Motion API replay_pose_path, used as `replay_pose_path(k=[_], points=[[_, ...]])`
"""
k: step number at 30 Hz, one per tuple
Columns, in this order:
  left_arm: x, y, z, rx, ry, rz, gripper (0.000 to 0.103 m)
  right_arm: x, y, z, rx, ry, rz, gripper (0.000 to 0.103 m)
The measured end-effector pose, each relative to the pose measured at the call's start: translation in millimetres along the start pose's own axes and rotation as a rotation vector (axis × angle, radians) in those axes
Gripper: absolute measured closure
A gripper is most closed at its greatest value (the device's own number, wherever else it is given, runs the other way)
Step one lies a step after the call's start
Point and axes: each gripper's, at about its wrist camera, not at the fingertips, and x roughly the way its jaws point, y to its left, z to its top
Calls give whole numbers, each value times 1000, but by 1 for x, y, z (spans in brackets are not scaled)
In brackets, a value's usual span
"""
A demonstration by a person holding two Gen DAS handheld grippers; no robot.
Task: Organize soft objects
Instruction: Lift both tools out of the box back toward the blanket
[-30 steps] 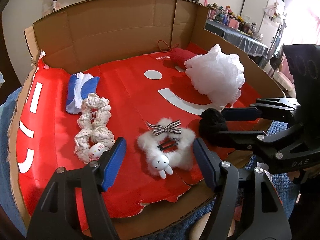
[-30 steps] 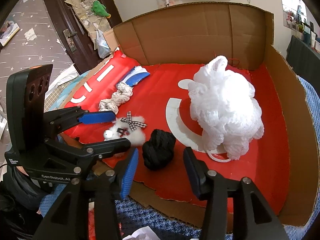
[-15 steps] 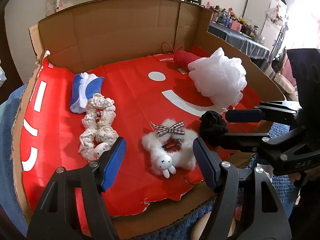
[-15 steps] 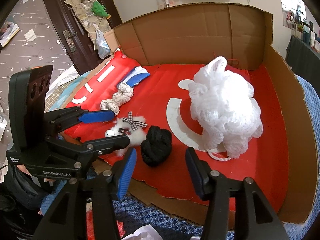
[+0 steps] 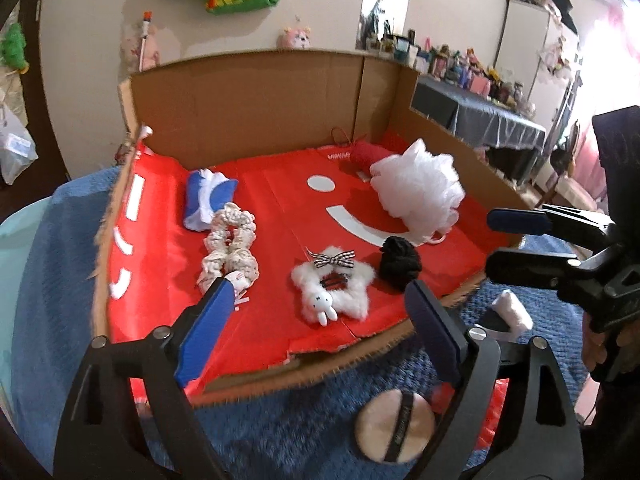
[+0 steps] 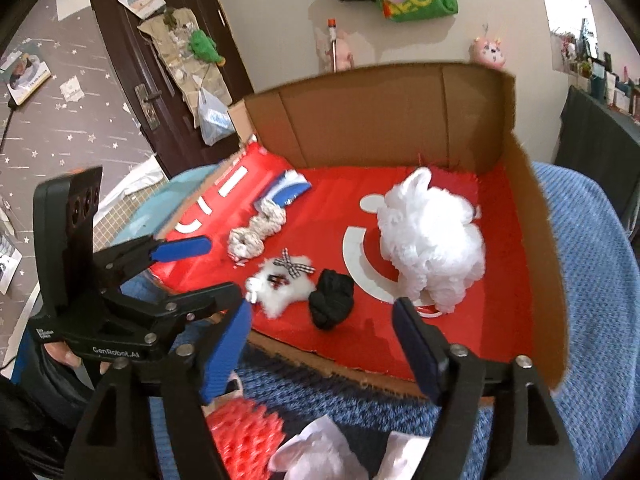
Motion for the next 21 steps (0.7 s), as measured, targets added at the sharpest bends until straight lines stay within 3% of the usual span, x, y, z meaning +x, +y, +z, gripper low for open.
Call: replay_pose_path(k=[11,21], points=[[-65,-13,-17,-29,-162,65,5,-61,24,-17,-19,-125,-82,2],[-112,-39,-47,-1,-306,127,1,-102,40,-47,-12,-243,-186,0]])
